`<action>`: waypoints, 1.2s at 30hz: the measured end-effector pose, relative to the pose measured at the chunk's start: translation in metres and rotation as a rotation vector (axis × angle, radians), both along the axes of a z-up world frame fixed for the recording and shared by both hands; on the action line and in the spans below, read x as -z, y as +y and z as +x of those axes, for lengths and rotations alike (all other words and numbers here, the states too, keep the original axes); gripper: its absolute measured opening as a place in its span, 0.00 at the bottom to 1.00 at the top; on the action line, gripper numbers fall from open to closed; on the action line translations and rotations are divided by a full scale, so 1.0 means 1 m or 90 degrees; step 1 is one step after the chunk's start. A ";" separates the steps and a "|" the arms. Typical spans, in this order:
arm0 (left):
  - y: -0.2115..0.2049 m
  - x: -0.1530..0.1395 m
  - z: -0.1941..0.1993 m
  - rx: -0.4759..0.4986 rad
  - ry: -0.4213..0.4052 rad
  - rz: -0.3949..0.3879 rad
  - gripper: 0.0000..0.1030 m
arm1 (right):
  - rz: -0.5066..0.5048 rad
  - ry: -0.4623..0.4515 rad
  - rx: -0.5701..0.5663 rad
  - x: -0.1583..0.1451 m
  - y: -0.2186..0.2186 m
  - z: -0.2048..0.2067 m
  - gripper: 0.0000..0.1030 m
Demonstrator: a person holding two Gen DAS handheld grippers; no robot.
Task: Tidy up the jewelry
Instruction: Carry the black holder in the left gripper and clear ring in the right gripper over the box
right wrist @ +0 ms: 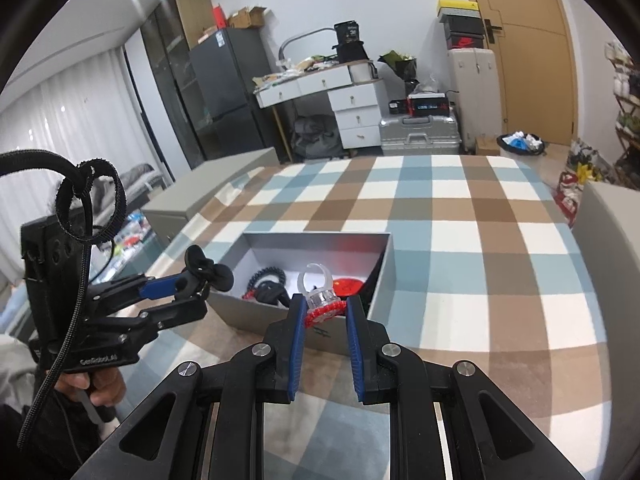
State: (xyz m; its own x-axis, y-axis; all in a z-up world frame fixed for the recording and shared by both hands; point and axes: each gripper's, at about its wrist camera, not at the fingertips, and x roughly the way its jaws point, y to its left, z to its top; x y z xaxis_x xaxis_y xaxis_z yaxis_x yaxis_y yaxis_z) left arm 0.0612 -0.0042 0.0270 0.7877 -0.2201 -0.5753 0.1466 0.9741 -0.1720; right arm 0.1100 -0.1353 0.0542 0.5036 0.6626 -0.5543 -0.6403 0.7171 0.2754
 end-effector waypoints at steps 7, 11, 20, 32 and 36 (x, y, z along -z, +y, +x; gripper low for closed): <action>0.014 0.005 0.014 -0.040 -0.003 -0.013 0.42 | 0.023 0.021 0.002 0.006 0.007 0.007 0.18; 0.016 0.008 0.018 -0.049 0.000 -0.005 0.42 | 0.035 0.029 -0.002 0.006 0.013 0.011 0.18; 0.021 0.011 0.025 -0.063 0.002 0.009 0.42 | 0.059 0.052 -0.006 0.015 0.028 0.027 0.18; 0.014 0.008 0.022 -0.049 -0.003 0.016 0.42 | 0.050 0.087 -0.006 0.034 0.039 0.037 0.18; 0.008 0.010 0.023 -0.034 0.002 0.026 0.42 | 0.051 0.093 -0.007 0.036 0.040 0.038 0.18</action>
